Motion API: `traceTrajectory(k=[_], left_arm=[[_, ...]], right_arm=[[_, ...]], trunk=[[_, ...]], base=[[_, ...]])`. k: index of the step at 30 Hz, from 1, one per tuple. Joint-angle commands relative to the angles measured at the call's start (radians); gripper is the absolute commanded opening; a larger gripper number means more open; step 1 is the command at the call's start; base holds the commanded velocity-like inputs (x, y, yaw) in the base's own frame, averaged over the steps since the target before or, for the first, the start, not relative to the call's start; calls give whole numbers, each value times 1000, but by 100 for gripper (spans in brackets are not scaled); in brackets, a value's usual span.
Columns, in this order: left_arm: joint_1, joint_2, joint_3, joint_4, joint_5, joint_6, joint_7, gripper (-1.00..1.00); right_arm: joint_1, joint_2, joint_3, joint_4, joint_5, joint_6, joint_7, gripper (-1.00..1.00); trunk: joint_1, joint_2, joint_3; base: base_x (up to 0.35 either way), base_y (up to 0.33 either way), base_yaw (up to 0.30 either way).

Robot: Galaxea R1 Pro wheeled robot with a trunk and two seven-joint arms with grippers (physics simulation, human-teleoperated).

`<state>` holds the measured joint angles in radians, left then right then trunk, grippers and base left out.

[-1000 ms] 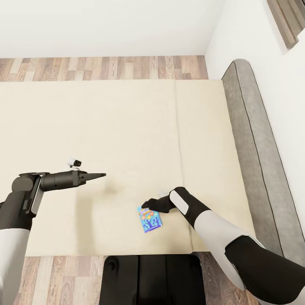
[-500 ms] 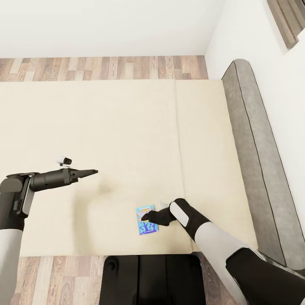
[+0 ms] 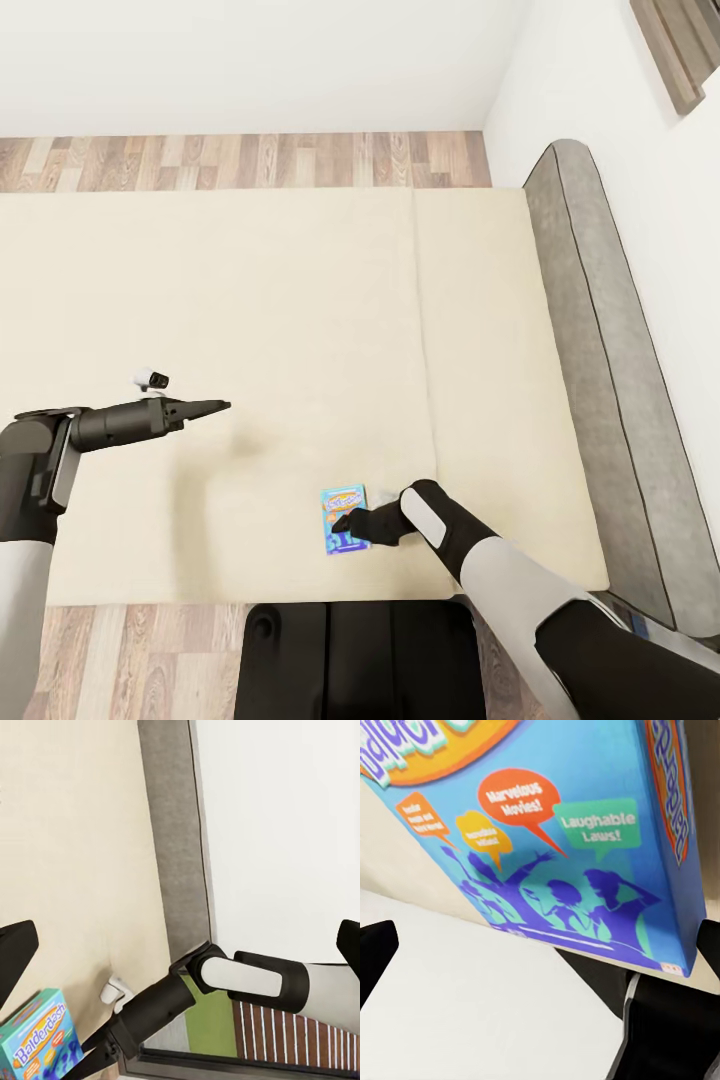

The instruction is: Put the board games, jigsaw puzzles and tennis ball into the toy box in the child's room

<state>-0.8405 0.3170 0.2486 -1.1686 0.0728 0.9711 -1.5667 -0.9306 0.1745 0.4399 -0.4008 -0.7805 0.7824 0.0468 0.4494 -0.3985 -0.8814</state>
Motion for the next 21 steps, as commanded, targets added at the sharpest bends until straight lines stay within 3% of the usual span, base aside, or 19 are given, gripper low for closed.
traceTrajectory(k=[1,21], left_arm=[[0,1,0,0,-1,11,-4,100],[0,-1,0,0,-2,11,-4,100]], right_arm=[[-1,0,2,0,6,2,5,100],[-1,0,5,-3,13,-11,13,100]], trunk=[[1,-2,-1],[1,-2,-1]], base=[[0,0,0],[0,0,0]])
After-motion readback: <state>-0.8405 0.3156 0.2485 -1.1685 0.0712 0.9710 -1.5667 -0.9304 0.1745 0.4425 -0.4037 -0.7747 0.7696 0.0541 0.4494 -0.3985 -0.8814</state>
